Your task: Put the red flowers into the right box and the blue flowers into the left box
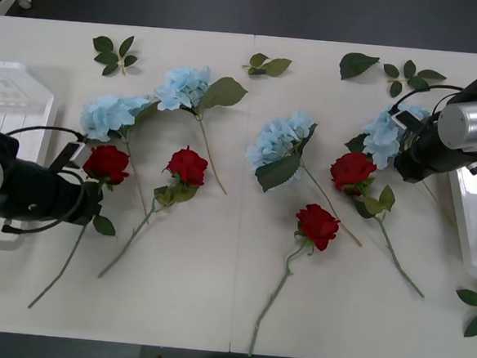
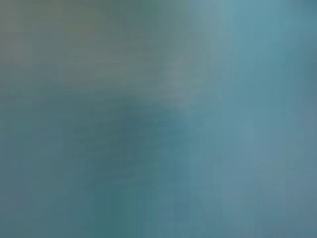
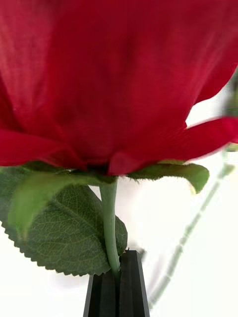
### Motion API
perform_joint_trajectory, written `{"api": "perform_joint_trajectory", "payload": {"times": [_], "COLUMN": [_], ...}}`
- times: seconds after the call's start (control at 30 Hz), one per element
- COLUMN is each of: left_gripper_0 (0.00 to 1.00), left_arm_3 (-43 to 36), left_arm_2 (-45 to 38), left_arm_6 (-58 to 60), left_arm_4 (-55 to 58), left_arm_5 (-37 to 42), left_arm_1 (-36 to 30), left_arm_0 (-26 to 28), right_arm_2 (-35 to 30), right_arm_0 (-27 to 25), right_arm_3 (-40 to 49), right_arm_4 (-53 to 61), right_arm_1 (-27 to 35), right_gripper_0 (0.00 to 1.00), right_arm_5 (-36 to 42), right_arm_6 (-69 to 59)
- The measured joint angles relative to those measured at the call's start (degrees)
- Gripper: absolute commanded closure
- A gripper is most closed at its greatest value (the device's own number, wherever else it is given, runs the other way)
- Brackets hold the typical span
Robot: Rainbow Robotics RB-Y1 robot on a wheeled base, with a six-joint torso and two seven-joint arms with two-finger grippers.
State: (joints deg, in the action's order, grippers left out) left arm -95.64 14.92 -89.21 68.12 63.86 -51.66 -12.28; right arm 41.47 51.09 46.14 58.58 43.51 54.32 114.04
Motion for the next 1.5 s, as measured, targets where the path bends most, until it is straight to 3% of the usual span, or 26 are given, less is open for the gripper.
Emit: {"api": "perform_joint_trajectory", "payload": {"times": [0.3,0.5,0.63,0.8,1.17,1.37,1.5], "left_gripper_0": [1.00,1.00,1.00,1.00,1.00,1.00,1.00], "left_arm_3": [-9.34,-15.56,-16.56,-16.85,-17.97,-18.40,-18.42], "left_arm_2": [-19.67,-26.53,-24.15,-18.30,1.36,5.58,5.74], "left_arm_6": [-0.16,-1.27,-9.56,-15.85,-41.75,-48.03,-48.93], "left_arm_4": [13.32,24.01,31.85,39.70,58.26,61.40,62.78], "left_arm_5": [14.15,13.50,4.89,-5.13,-27.02,-30.16,-32.35], "left_arm_1": [-4.27,-4.28,-4.28,-4.28,-3.64,3.47,8.46], "left_arm_0": [3.70,6.05,6.01,6.01,5.97,5.59,5.59], "right_arm_2": [-1.61,-10.64,-14.01,-12.52,-10.77,-2.98,-2.60], "right_arm_0": [-0.03,-0.13,-0.38,-0.39,-0.39,-0.39,-0.39], "right_arm_3": [-0.09,3.21,6.18,6.20,3.12,2.78,0.30], "right_arm_4": [2.43,15.11,26.47,26.92,24.98,24.53,23.33], "right_arm_1": [0.19,5.28,11.36,14.53,11.27,9.11,7.16], "right_gripper_0": [1.00,1.00,1.00,1.00,1.00,1.00,1.00], "right_arm_5": [0.36,8.31,12.17,12.67,7.86,2.29,2.30], "right_arm_6": [0.10,5.46,7.14,7.17,8.28,8.31,8.31]}}
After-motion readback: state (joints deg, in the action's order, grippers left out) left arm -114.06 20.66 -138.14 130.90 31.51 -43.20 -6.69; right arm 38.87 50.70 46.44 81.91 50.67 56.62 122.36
